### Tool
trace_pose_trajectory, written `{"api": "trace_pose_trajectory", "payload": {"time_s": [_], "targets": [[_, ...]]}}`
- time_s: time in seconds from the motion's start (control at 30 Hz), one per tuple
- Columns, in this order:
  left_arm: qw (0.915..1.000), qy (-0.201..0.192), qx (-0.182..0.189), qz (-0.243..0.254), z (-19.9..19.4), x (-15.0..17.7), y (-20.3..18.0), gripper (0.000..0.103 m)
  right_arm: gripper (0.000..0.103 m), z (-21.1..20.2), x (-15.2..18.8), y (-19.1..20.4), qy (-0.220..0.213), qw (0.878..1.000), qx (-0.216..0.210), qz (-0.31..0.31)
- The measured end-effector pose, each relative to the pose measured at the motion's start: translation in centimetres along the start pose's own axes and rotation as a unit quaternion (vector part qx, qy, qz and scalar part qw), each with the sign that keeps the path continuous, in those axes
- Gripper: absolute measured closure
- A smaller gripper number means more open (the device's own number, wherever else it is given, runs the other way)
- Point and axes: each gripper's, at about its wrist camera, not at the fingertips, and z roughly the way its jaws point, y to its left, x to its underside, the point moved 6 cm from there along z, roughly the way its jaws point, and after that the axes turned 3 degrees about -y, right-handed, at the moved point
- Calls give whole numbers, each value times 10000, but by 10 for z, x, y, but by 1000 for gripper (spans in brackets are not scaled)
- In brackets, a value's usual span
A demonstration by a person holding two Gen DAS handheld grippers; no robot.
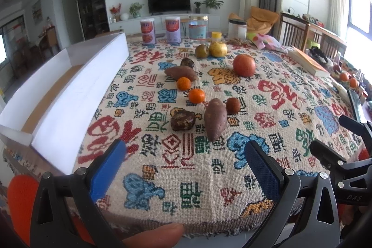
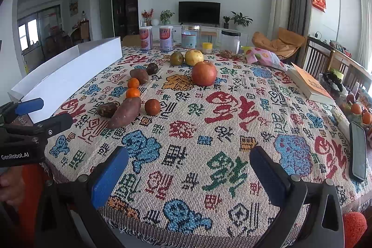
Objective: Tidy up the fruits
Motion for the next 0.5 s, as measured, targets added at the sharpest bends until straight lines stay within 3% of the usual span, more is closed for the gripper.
{"api": "trace_pose_trajectory", "payload": {"time_s": [0.3, 0.5], "targets": [[9990, 250, -326, -189, 22, 5, 27, 1, 0, 7, -5, -14, 106, 9998, 114, 86], [9940, 893, -550, -299, 62, 30, 50, 1, 0, 54, -10, -56, 764, 9963, 221, 330]]}}
